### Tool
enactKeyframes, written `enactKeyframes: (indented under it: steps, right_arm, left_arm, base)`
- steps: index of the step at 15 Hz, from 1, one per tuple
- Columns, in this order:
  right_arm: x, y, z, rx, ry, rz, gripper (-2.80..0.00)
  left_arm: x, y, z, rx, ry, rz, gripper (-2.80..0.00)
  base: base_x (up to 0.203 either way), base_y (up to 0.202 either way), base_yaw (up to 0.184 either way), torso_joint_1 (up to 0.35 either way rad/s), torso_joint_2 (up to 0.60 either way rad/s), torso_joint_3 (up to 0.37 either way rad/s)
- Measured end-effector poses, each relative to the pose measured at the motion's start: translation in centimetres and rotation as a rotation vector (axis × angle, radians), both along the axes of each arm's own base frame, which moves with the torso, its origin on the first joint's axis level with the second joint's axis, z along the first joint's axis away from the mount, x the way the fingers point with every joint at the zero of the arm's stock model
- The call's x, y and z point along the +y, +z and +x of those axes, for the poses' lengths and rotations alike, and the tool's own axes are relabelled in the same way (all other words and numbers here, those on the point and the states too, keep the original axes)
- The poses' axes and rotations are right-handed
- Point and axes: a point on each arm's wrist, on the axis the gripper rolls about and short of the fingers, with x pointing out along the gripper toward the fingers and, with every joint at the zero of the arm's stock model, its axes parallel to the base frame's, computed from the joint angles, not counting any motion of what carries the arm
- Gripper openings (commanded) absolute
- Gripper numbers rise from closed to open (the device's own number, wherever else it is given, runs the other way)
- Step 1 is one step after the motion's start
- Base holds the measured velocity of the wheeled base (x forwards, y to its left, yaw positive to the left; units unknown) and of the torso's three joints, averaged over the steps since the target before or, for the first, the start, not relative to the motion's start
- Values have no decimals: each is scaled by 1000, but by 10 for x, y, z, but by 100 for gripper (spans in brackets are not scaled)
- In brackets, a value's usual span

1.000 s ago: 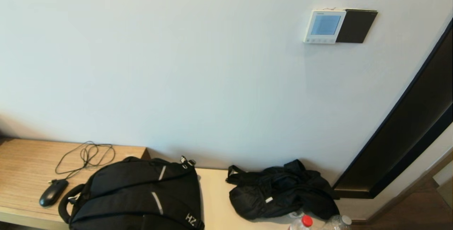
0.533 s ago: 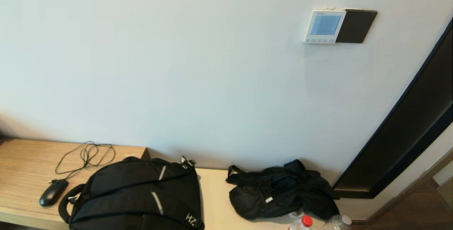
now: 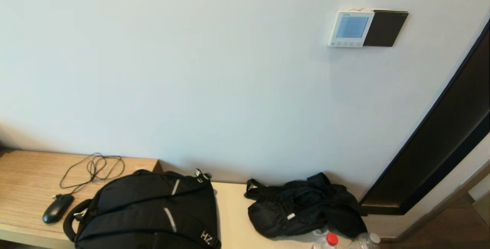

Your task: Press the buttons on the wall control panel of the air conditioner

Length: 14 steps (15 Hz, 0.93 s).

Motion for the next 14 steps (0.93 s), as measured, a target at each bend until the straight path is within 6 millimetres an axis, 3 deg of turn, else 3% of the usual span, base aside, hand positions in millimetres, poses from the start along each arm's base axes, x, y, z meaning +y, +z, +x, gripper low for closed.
enactKeyframes:
  steps: [14]
  right_arm:
    - [0,0,0,-3,0,0,-280]
  left_arm:
    - [0,0,0,0,0,0,-280]
  base:
    - [0,0,0,0,0,0]
